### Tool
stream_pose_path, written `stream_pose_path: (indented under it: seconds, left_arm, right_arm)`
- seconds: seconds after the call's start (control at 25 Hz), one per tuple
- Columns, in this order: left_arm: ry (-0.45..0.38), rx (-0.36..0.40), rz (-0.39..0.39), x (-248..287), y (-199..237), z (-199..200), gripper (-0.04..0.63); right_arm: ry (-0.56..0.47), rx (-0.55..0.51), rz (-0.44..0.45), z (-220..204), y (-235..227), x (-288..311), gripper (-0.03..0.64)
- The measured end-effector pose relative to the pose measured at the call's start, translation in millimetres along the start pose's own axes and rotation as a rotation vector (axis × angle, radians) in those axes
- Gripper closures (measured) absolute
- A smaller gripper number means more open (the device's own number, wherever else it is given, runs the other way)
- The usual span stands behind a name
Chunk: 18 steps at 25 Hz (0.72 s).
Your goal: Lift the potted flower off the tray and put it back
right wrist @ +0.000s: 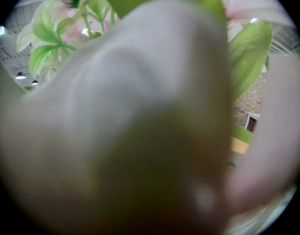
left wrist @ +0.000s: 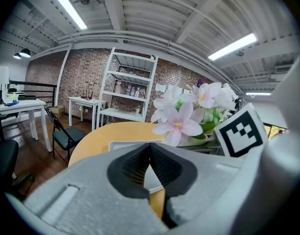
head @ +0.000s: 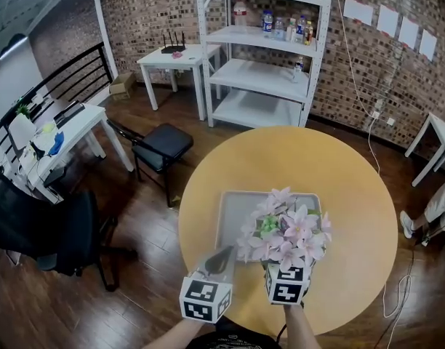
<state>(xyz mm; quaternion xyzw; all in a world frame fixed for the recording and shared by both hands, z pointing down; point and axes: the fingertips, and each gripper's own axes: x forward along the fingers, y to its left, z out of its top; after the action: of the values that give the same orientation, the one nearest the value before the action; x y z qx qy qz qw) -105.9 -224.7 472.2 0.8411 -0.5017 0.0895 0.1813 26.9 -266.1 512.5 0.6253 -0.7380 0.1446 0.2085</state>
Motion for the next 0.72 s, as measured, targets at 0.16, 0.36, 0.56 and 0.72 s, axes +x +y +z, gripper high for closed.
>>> stream_pose_path:
  seconds: [0.16, 0.36, 0.56, 0.72]
  left_arm:
    - [0.009, 0.012, 0.001, 6, 5, 4, 0.592]
    - [0.027, 0.027, -0.007, 13, 11, 5, 0.592]
    - [0.041, 0.036, -0.020, 20, 17, 9, 0.592]
    - [0.052, 0.049, -0.037, 24, 19, 10, 0.592]
  right_arm:
    - [0.020, -0.008, -0.024, -11, -4, 22, 0.083]
    - [0.003, 0.001, -0.043, -21, -7, 49, 0.083]
    - [0.033, 0.022, -0.055, -31, -7, 71, 0.083]
    - [0.055, 0.011, -0.062, -37, -3, 87, 0.083]
